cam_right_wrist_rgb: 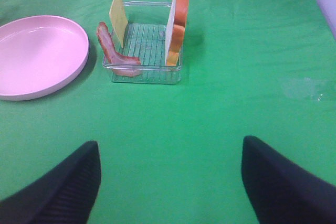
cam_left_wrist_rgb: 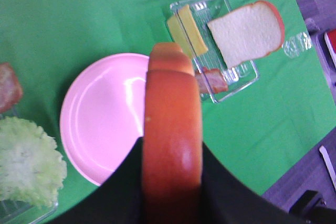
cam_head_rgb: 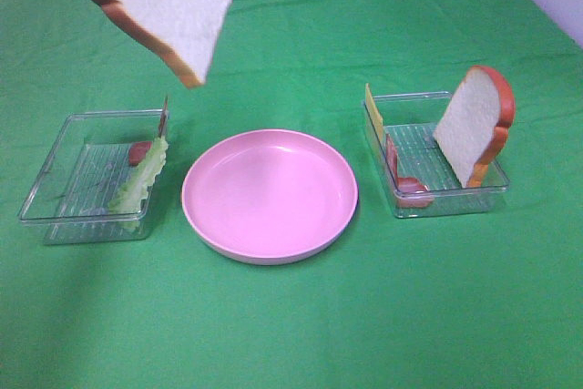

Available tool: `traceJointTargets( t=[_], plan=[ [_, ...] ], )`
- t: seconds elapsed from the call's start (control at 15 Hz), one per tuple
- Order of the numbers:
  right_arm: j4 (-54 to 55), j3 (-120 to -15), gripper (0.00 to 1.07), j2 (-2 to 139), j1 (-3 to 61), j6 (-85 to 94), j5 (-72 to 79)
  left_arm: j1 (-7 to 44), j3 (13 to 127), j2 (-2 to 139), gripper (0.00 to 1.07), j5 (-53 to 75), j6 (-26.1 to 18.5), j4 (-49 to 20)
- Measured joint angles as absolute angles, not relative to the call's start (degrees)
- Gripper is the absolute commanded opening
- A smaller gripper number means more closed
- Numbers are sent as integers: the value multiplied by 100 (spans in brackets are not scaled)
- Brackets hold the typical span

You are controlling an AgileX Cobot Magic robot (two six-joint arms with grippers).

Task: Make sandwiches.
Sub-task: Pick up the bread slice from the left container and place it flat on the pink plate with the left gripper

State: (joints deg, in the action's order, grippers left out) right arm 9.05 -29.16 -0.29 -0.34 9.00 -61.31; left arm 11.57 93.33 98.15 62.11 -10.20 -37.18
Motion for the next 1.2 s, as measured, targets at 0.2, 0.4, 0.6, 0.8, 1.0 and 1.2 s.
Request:
traceJointTargets(
  t=[0.2, 0.4, 0.6, 0.8, 1.0, 1.2],
  plan=[
    [905, -2916, 71, -29, -34, 900, -6131, 1874, 9333, 10846, 0, 5959, -1043, -3942],
    [905, -2916, 71, -29, -34, 900, -6131, 2154, 9333, 11350, 0, 5649, -1043, -4142],
    [905, -2916, 71, -29, -34, 900, -6131, 2298, 9333, 11660, 0, 5346, -940, -4165],
    [911, -2916, 71, -29, -34, 900, -6131, 2424, 9259, 11929, 0, 5139, -745, -4251],
    [985, -2916, 71, -29, -34, 900, -6131, 2475, 8984, 12130, 0, 4819, -716, -4612],
    [985, -2916, 71, -29, -34, 900, -6131, 2475, 8938, 12382, 0, 4652, -716, -4727]
  ],
)
